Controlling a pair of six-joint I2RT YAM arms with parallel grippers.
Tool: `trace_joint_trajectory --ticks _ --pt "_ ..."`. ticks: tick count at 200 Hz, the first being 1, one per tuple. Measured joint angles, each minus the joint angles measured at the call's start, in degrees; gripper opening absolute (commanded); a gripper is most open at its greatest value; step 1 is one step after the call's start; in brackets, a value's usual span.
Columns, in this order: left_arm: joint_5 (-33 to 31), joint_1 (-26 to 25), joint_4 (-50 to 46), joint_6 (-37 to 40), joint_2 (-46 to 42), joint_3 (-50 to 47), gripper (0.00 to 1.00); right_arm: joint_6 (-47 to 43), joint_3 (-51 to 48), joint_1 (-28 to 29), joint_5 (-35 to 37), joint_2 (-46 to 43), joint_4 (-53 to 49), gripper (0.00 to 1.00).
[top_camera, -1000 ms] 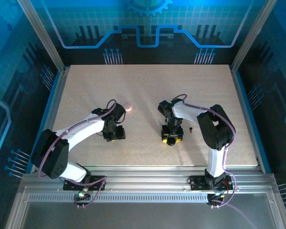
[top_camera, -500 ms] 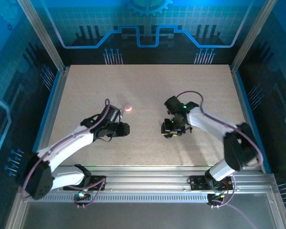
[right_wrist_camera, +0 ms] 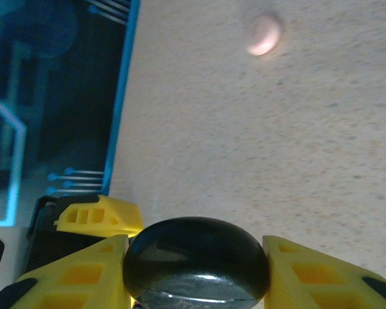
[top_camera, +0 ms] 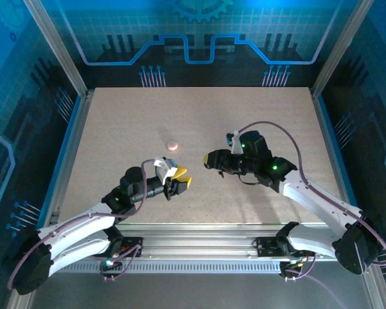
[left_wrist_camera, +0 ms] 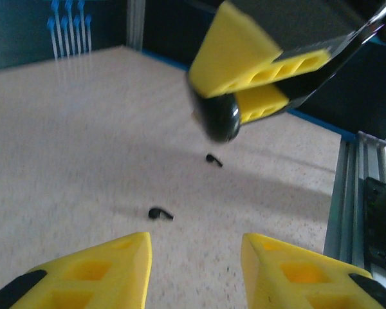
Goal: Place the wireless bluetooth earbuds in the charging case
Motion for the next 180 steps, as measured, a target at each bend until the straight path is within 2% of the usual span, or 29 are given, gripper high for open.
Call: trace_joint_trajectory --ticks 52,82,155,180 --pt "1.7 -3.0 12.1 2.5 5.8 0.0 0.43 3.7 -2.1 4.9 0.6 -0.5 8.4 0.46" --pt "-0.8 -4.1 16.6 2.3 8.2 -0.3 0.43 4.8 -2.6 5.8 2.6 -0.4 10.3 0.46" --pt "-7.5 -5.0 20.9 0.3 8.5 -0.4 0.45 5.6 -2.9 8.1 3.9 -0.4 12.9 0.46" --pt "-9.1 -5.0 21.1 -0.5 8.5 -0.4 0.42 5.8 -3.0 8.4 3.8 -0.4 13.0 0.46"
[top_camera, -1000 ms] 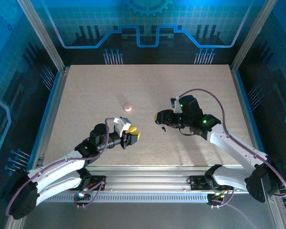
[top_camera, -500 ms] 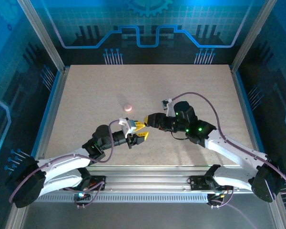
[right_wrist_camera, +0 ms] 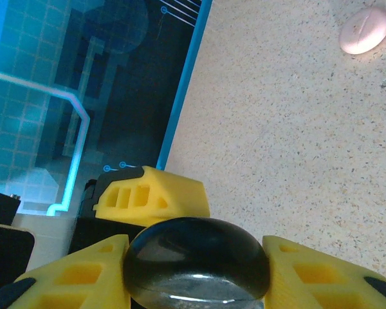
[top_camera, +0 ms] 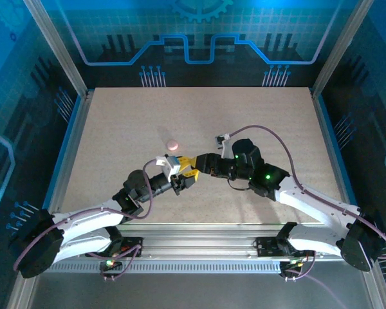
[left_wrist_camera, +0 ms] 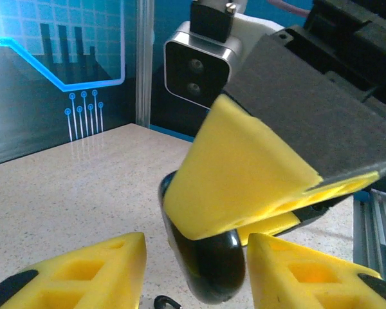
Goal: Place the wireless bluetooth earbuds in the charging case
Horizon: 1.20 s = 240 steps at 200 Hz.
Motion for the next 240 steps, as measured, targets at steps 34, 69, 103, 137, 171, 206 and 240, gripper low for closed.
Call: trace_joint_trajectory --ticks 34,69,103,137,171,206,240 --pt "-0.4 -0.4 0.0 -0.5 0.0 0.0 0.30 0.0 -0.2 0.1 0.2 0.0 0.5 0.46" --pt "-0.4 -0.5 0.2 -1.0 0.0 0.0 0.20 -0.1 -0.2 0.1 0.9 0.0 0.8 0.53" --pt "-0.2 -0.5 0.0 -1.2 -0.7 0.0 0.19 -2.8 -0.2 0.4 0.9 -0.9 -0.6 0.65" --pt "0.2 -0.3 0.7 -2.1 -0.9 -0.4 0.18 -10.3 0.0 -0.7 1.2 -6.3 -5.0 0.66" --pt "3.0 0.4 2.3 -4.3 -0.9 -1.0 0.18 -23.0 1.1 -4.8 -2.1 -11.1 -8.2 0.65" --pt "8.0 0.9 4.9 -5.9 -0.9 -1.0 0.17 -41.7 1.3 -7.8 -9.5 -13.0 -11.1 0.66" --pt "13.3 0.9 6.7 -6.5 -0.9 -1.0 0.17 -61.2 3.0 -9.2 -16.6 -12.5 -17.7 0.64"
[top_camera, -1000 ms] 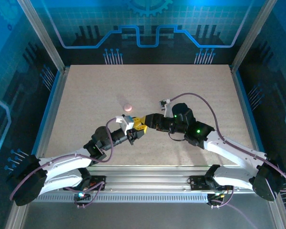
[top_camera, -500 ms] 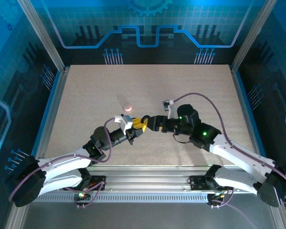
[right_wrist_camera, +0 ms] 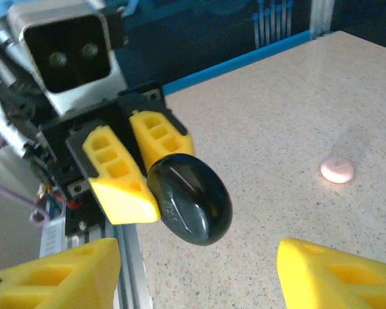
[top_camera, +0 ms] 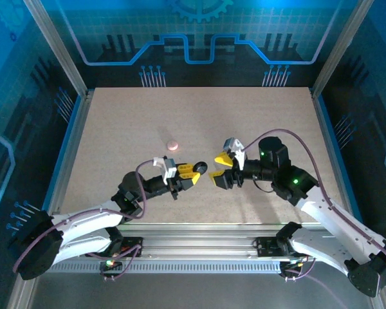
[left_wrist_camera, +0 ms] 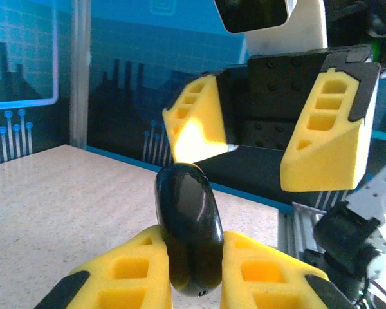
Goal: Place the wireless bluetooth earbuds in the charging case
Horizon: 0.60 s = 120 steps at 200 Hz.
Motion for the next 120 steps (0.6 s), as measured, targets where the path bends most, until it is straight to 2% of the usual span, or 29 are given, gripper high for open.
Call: trace_joint_trajectory --ticks 23,51,120 --pt "2.8 0.0 0.9 -0.5 0.2 0.0 0.17 -10.1 3.5 -0.6 -3.5 2.1 -4.5 0.61" --pt "4.9 0.0 2.2 -1.2 0.4 0.0 0.17 -17.7 6.8 -0.8 -7.3 5.1 -8.4 0.57" --pt "7.8 0.0 4.0 -1.3 0.7 0.1 0.17 -24.9 10.1 -0.8 -11.7 9.9 -13.5 0.51"
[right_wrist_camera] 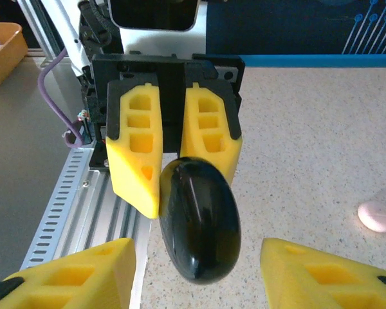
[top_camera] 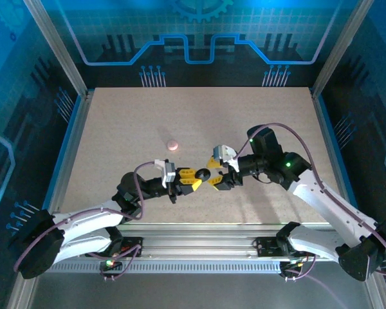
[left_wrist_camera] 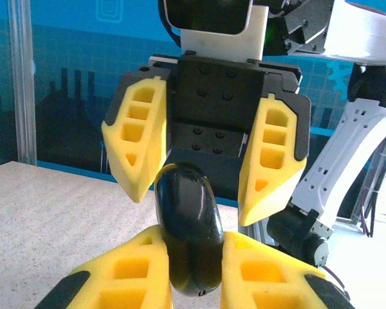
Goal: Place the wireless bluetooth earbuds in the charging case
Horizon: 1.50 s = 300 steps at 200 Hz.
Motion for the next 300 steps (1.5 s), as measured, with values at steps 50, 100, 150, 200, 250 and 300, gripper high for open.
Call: trace_joint_trajectory --ticks 50,100,150,200,250,300 --pt "0.7 0.0 1.6 0.0 0.4 0.0 0.18 -3.1 1.8 -0.6 -2.4 1.4 -2.3 0.25" --pt "1.1 0.0 1.9 -0.2 0.5 0.0 0.39 -4.7 4.2 -1.0 -2.6 2.1 -6.3 0.16" --pt "0.4 0.1 -11.3 7.7 -3.9 1.2 0.52 -9.4 7.8 0.7 5.4 2.0 -13.8 0.14" --pt "0.5 0.1 -32.5 21.4 -8.9 7.9 0.54 -14.4 12.0 5.5 16.1 4.9 -20.4 0.14" --pt "1.2 0.1 -43.2 27.7 -7.3 10.3 0.53 -17.3 13.8 10.0 21.1 9.7 -22.6 0.13" --pt "1.6 0.1 -45.4 29.1 -6.6 10.4 0.48 -18.0 13.8 10.9 21.5 10.3 -22.8 0.13"
